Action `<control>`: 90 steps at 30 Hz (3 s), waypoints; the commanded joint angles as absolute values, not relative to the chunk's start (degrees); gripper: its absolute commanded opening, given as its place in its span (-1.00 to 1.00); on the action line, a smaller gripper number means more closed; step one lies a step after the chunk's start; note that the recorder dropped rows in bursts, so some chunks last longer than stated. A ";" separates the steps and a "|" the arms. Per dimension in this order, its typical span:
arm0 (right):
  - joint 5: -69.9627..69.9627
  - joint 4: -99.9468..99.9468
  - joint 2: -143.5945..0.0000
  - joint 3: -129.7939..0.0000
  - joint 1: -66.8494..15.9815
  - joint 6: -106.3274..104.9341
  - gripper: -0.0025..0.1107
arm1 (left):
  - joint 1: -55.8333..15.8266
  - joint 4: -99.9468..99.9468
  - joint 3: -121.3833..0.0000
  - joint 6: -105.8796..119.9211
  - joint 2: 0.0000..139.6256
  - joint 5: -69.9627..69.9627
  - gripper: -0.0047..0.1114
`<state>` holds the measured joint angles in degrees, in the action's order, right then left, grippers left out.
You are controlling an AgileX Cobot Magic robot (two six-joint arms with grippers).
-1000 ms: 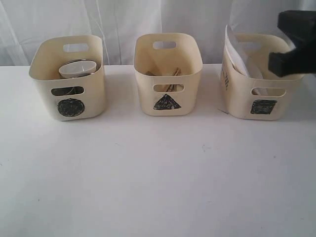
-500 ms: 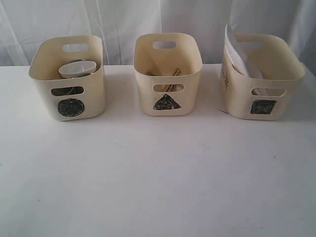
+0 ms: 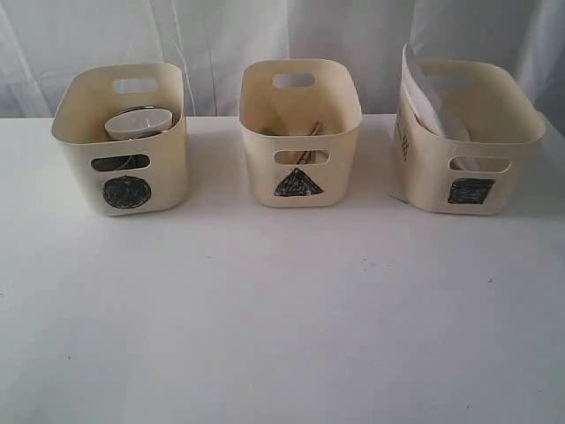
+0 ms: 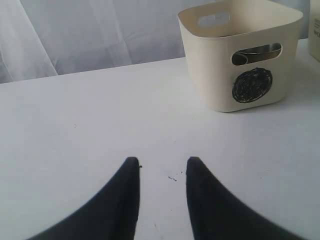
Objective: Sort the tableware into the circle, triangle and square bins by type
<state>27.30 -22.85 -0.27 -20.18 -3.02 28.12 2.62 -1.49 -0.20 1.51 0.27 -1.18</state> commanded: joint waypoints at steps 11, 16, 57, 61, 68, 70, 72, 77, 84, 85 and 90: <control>29.97 -21.50 0.00 -20.33 -2.88 11.22 -0.96 | 2.75 -1.23 0.00 1.54 0.00 -1.19 -0.27; 28.80 -17.32 0.00 -15.16 -2.88 8.62 -0.96 | 2.75 -1.23 0.00 1.54 0.00 -1.19 -0.27; 18.13 -4.35 0.00 0.00 -2.88 -7.45 -0.96 | 2.75 -1.23 0.00 1.54 0.00 -1.19 -0.27; 18.13 -4.35 0.00 0.00 -2.88 -7.45 -0.96 | 2.75 -1.23 0.00 1.54 0.00 -1.19 -0.27; 18.13 -4.35 0.00 0.00 -2.88 -7.45 -0.96 | 2.75 -1.23 0.00 1.54 0.00 -1.19 -0.27; 18.13 -4.35 0.00 0.00 -2.88 -7.45 -0.96 | 2.75 -1.23 0.00 1.54 0.00 -1.19 -0.27; 18.13 -4.35 0.00 0.00 -2.88 -7.45 -0.96 | 2.75 -1.23 0.00 1.54 0.00 -1.19 -0.27; 18.13 -4.35 0.00 0.00 -2.88 -7.45 -0.96 | 2.75 -1.23 0.00 1.54 0.00 -1.19 -0.27; 18.13 -4.35 0.00 0.00 -2.88 -7.45 -0.96 | 2.75 -1.23 0.00 1.54 0.00 -1.19 -0.27; 18.13 -4.35 0.00 0.00 -2.88 -7.45 -0.96 | 2.75 -1.23 0.00 1.54 0.00 -1.19 -0.27; 18.13 -4.35 0.00 0.00 -2.88 -7.45 -0.96 | 2.75 -1.23 0.00 1.54 0.00 -1.19 -0.27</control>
<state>18.68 -4.54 -0.27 -0.32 -3.02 -6.88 2.62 -1.49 -0.20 1.51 0.27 -1.18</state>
